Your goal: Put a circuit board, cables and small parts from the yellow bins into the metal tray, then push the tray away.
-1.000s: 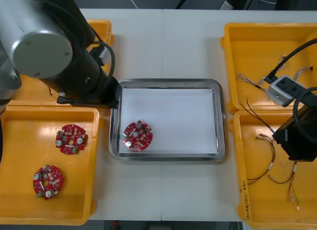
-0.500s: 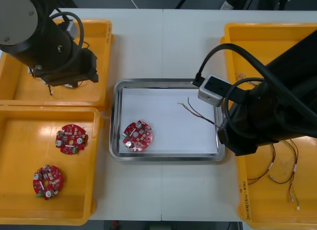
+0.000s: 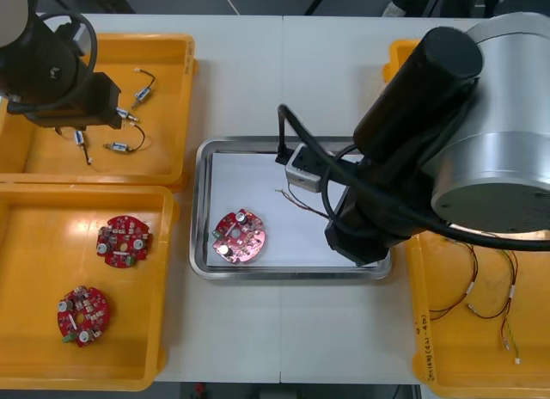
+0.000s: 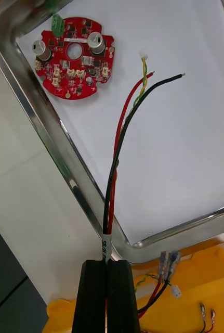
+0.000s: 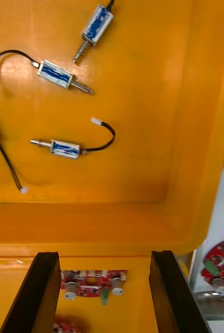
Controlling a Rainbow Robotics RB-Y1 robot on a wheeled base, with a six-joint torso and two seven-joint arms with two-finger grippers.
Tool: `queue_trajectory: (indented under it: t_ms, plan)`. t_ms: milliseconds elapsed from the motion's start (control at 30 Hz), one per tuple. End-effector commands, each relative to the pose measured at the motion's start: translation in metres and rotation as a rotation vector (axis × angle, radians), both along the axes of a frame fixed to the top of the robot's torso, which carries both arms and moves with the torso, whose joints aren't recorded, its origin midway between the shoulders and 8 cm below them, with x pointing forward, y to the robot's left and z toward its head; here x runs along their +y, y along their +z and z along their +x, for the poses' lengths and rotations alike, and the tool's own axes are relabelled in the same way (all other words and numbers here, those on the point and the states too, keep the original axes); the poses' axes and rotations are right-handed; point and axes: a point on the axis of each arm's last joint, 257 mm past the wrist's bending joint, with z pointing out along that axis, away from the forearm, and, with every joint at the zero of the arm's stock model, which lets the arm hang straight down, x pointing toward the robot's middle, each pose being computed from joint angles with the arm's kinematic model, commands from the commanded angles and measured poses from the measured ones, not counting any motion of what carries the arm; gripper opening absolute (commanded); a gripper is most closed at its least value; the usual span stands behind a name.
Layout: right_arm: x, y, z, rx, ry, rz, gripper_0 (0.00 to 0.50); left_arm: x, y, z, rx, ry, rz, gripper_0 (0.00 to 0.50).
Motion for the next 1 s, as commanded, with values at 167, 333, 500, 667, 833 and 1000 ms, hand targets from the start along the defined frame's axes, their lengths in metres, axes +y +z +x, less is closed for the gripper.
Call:
queue_trajectory:
  t_ms: [167,333,500,667,833,1000]
  plan:
    - [-0.001,-0.01,0.016,-0.073,0.16,-0.154,0.0,0.053,0.03,0.014,-0.055,0.047,0.087,0.5]
    - [0.002,-0.018,0.02,-0.066,0.226,-0.173,0.0,0.072,0.022,0.014,-0.027,0.049,0.117,0.5]
    - [0.015,-0.027,0.023,-0.07,0.31,-0.169,0.0,0.091,0.01,0.015,0.016,0.042,0.166,0.5]
    - [0.02,-0.039,0.029,-0.07,0.318,-0.165,0.0,0.098,0.013,0.027,0.009,0.041,0.17,0.5]
    - [0.022,-0.055,0.039,-0.099,0.324,-0.189,0.0,0.104,0.018,0.043,-0.015,0.055,0.158,0.5]
    - [0.022,-0.071,0.046,-0.086,0.315,-0.188,0.0,0.114,0.021,0.056,-0.038,0.051,0.18,0.5]
